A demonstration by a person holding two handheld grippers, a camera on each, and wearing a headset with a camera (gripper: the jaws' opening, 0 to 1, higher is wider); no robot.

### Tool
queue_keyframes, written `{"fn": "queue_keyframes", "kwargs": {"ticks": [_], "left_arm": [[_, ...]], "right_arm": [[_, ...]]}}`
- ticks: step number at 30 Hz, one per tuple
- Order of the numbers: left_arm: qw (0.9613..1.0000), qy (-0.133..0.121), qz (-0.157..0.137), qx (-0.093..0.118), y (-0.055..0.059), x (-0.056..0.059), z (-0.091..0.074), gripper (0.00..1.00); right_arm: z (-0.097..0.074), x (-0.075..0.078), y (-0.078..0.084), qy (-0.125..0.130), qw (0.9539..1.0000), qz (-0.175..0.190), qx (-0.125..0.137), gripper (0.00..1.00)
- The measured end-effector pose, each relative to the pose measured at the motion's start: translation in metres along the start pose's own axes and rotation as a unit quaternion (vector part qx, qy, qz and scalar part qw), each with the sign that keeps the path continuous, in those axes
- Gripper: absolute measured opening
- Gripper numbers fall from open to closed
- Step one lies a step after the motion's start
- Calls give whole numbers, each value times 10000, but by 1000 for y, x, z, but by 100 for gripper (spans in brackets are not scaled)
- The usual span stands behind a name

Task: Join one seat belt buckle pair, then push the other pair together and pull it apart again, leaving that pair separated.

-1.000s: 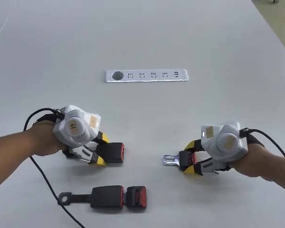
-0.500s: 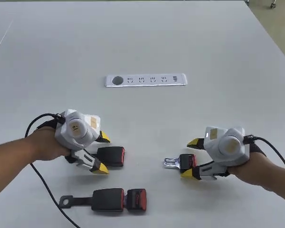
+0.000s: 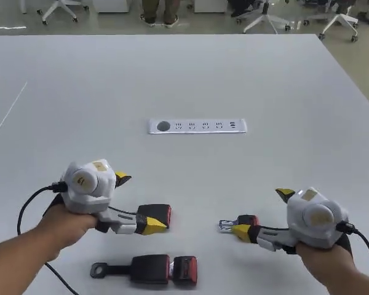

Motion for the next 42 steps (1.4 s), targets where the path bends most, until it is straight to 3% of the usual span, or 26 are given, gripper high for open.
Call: {"fn": "queue_keyframes", "kwargs": {"ticks": [5,9,13,15,17,19,23,30,37,42], "left_arm": [[9967,-404,-633,322,7,11,-28,100],[9932,-631,-794,565,10,26,-54,100],[9900,-793,-962,666,21,45,-81,100],[9888,-828,-1092,584,28,55,-95,100],[9880,-836,-1141,619,31,66,-110,100],[9865,-1018,-1029,761,35,74,-125,100],[9857,-1099,-1010,783,44,94,-152,100],[9821,-1279,-1075,865,55,121,-189,100],[9793,-1436,-1156,833,68,133,-213,100],[9780,-1474,-1276,743,78,131,-218,100]], "right_arm": [[-21,-17,2,313,9984,345,333,93],[-37,-32,4,374,9967,480,543,94],[-56,-48,10,320,9963,506,617,94],[-67,-55,13,343,9959,505,662,95],[-77,-62,14,297,9957,449,750,96],[-92,-69,17,273,9953,433,826,100],[-120,-86,22,169,9946,297,978,100],[-153,-105,37,112,9950,202,969,100],[-171,-110,44,172,9945,231,1004,100],[-175,-106,46,244,9946,280,965,100]]}}
Point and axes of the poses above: the centre of the closed fingertips' face, and the gripper's own axes: z roughly forward along the fingers, x roughly to its right, y roughly out of its underside, the point moved 9 cm from there along -z, roughly backward along the fingers, and after that the axes turned 7 degrees about z, right-handed, at the moved point
